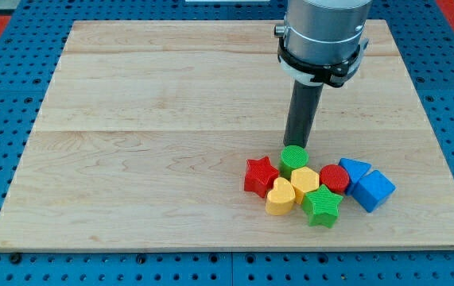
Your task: Slide the blue cube along with the blue triangle towards center of the board
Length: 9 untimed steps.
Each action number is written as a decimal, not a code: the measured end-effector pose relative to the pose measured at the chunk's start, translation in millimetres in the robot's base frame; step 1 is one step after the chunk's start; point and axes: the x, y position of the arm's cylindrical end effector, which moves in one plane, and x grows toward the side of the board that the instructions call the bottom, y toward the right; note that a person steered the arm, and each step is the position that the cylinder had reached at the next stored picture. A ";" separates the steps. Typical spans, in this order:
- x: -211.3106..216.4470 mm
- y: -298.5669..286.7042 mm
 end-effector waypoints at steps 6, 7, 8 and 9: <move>-15.2 149.7; 1.1 154.2; 13.8 153.5; 53.0 152.3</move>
